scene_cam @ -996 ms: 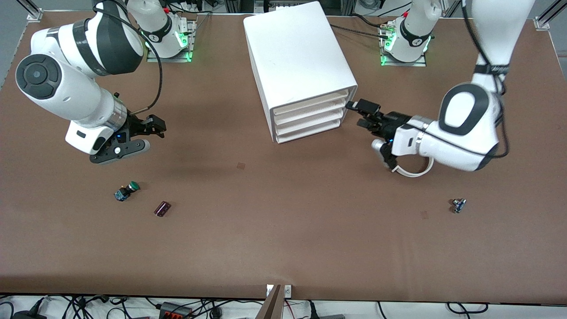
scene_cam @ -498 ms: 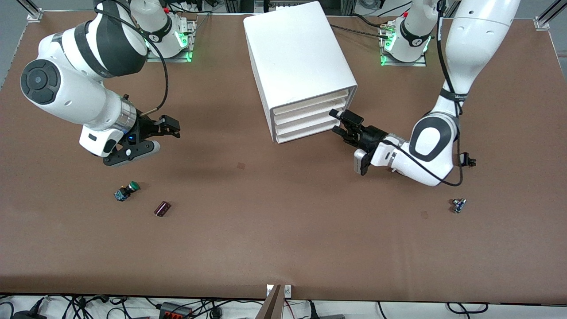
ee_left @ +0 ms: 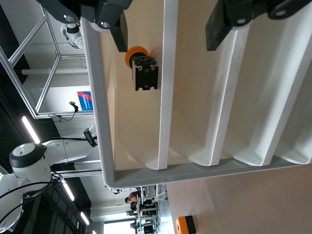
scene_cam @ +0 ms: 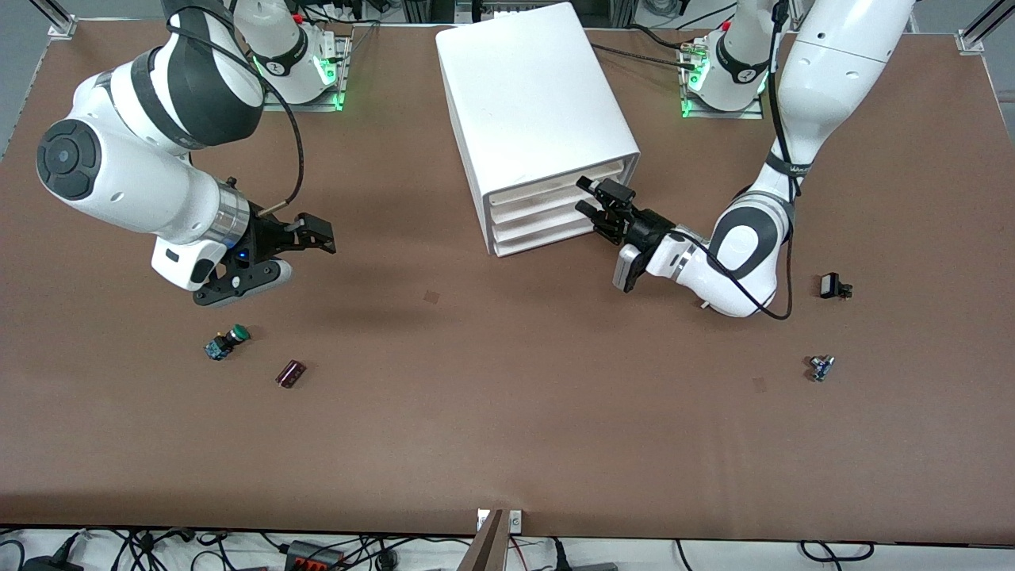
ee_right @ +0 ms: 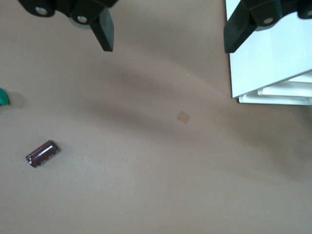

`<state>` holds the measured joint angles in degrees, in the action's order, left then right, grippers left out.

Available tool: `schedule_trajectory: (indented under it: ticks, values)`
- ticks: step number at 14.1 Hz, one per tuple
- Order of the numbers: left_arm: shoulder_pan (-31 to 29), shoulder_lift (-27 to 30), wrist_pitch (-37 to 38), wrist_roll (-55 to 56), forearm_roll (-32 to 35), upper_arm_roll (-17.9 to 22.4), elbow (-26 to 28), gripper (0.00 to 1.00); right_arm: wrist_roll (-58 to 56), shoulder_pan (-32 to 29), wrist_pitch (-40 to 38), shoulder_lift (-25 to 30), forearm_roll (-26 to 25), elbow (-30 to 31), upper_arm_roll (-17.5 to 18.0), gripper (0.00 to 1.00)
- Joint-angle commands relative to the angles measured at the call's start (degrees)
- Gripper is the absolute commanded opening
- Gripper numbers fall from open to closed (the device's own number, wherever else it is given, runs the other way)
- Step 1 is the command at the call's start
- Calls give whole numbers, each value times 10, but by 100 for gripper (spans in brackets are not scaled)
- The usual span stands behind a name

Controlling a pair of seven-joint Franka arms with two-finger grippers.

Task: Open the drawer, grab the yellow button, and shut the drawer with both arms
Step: 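Pull the lowest drawer open with the left gripper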

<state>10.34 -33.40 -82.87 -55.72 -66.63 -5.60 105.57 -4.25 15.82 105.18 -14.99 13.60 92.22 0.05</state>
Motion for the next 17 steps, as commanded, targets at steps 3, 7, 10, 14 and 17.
schedule_trajectory:
  ticks: [3, 7, 10, 14, 17]
  values:
    - [-1, 11, -2, -45, -15, -12, 42, 53, -1, 21, -4, -35, 9, -64, -2, 100]
    - [-1, 11, -1, -45, -15, -13, 51, 9, -1, 34, -3, -49, 7, -93, -3, 100]
    - [-7, 11, -2, -45, -13, -13, 47, 2, 1, 36, -2, -52, 6, -97, -3, 100]
    - [-8, -16, -10, -40, -11, -4, 18, 1, 20, 44, 4, -52, 7, -98, -3, 100]
    - [-16, -67, -11, -34, -8, 8, -39, 1, 20, 49, 13, -58, 7, -105, -2, 100]
